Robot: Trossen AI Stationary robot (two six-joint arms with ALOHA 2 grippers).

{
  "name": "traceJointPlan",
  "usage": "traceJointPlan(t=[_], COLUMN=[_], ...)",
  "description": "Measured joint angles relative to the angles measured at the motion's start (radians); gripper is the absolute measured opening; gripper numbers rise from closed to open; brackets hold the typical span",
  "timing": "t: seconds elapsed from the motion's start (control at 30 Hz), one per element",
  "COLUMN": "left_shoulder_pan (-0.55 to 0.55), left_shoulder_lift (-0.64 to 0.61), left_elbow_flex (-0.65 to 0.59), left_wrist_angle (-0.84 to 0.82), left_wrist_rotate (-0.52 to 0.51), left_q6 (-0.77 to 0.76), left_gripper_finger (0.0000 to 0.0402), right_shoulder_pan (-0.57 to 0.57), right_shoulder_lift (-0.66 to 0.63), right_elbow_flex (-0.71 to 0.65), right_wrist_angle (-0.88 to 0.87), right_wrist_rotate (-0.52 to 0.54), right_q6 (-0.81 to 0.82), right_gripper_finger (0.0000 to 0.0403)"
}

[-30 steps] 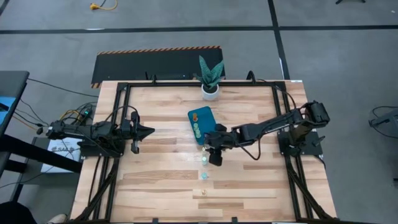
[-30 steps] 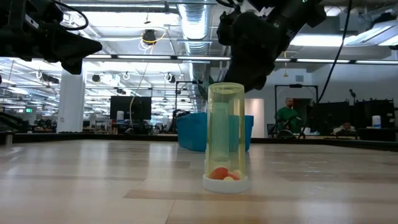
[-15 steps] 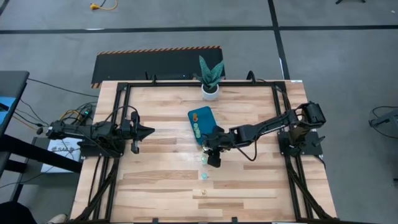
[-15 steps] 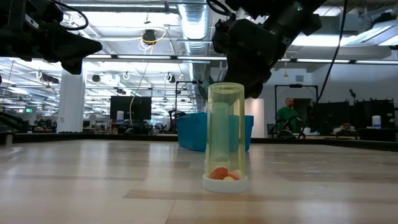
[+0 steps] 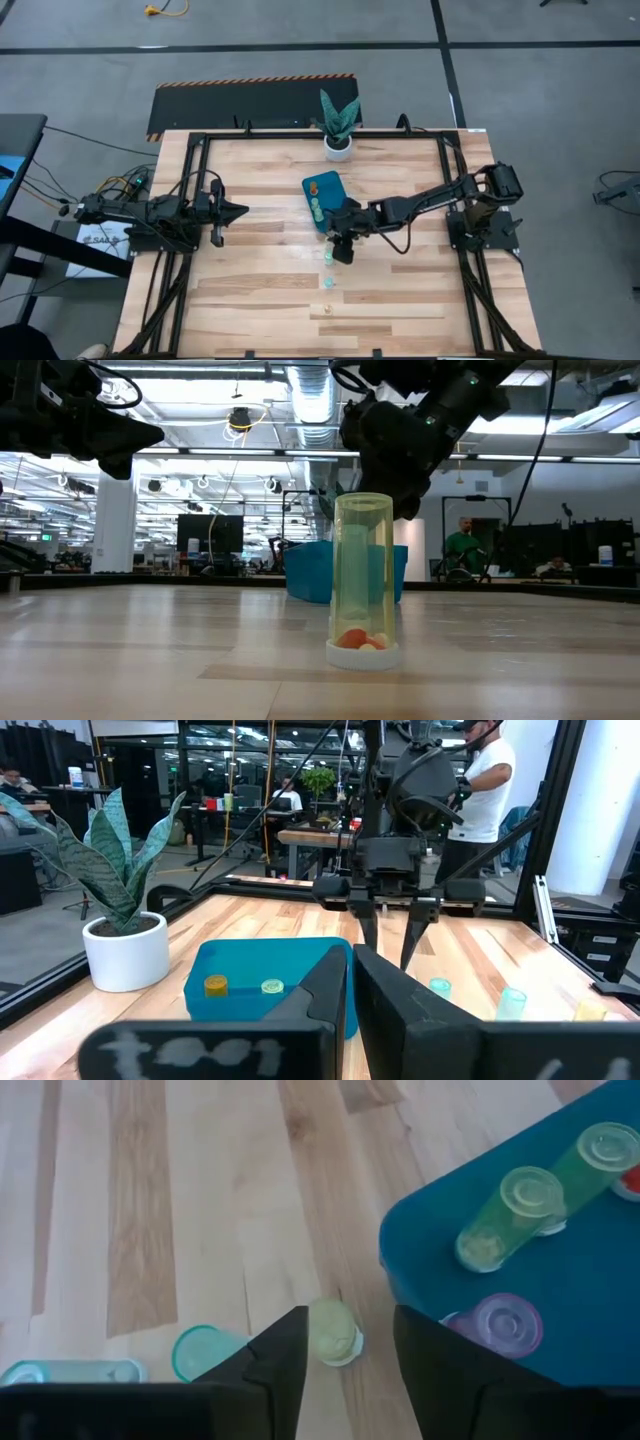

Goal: Pick and place pill bottles into a basket
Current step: Put the top green pill bottle into the blue bin

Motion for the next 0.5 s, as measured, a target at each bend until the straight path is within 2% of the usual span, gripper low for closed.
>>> traceJointPlan(t=[0.5], left_shoulder_pan=[0.000], left_shoulder_lift=[0.000], left_elbow_flex=[0.000], left_wrist_angle=[0.000], left_wrist_rotate=[0.000], left_q6=[0.000], left_gripper_finger=[0.0009], right_shoulder_pan=[-0.003], right_shoulder_lift=[0.000], right_elbow_flex=[0.000], right_wrist_angle=[0.002], right_wrist_rotate=[-0.035], right_q6=[0.002], right_gripper_finger=[0.0147])
